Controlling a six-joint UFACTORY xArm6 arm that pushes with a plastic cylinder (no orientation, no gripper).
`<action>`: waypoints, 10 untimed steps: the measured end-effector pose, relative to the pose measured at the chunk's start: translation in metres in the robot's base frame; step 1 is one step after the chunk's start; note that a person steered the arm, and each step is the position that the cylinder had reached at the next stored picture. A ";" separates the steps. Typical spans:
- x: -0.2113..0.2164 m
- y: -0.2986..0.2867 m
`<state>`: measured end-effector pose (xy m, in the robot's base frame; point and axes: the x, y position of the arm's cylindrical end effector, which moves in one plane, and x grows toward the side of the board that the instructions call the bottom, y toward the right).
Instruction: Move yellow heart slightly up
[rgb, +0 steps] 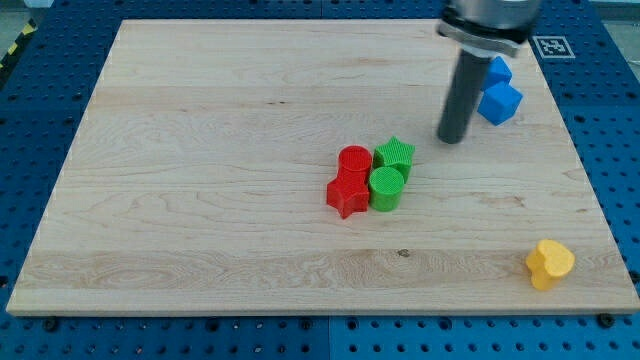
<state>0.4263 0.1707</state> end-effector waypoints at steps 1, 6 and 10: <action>0.048 0.018; 0.191 0.029; 0.192 0.080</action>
<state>0.6179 0.2512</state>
